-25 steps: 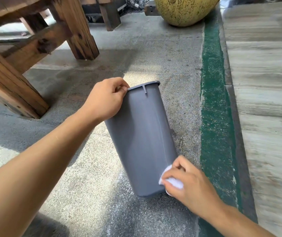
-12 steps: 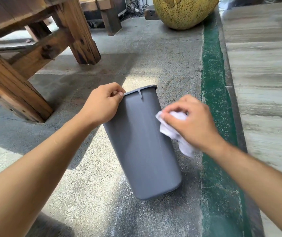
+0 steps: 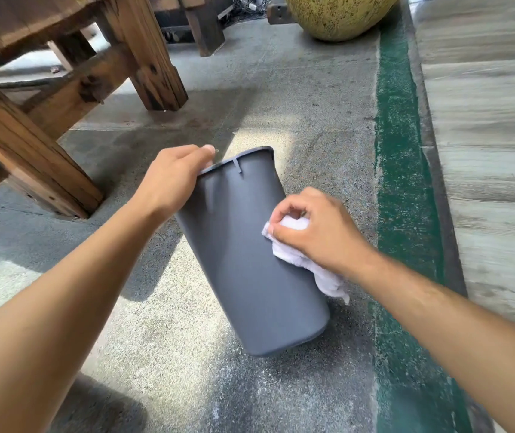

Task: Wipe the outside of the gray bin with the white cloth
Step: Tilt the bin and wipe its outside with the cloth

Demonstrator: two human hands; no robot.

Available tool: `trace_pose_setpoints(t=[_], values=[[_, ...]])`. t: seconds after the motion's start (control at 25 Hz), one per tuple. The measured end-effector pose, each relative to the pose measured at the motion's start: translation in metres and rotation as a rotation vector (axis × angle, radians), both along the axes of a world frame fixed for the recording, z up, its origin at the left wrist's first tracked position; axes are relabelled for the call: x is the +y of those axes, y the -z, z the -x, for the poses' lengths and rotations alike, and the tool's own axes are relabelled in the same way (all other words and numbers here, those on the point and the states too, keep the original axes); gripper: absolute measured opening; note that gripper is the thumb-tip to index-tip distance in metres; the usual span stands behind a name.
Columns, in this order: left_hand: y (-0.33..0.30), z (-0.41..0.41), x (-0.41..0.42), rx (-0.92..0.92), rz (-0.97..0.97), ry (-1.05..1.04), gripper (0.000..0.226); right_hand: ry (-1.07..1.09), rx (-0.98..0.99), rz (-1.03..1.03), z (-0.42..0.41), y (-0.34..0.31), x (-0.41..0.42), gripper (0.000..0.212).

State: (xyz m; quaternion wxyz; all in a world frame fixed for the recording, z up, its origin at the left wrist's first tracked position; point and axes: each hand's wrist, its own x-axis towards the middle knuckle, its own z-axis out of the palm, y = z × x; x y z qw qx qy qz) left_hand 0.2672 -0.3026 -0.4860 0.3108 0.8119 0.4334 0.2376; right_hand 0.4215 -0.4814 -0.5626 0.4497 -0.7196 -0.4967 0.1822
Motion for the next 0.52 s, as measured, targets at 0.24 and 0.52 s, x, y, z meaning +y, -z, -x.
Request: trace_pose_setpoints(t=[0.24, 0.52], values=[[-0.007, 0.000, 0.010, 0.149, -0.040, -0.156, 0.078, -0.217, 0.078, 0.129, 0.036, 0.052, -0.065, 0.011], [-0.009, -0.010, -0.006, 0.228, -0.074, 0.059, 0.041, -0.532, -0.174, 0.325, 0.058, 0.079, -0.089, 0.020]])
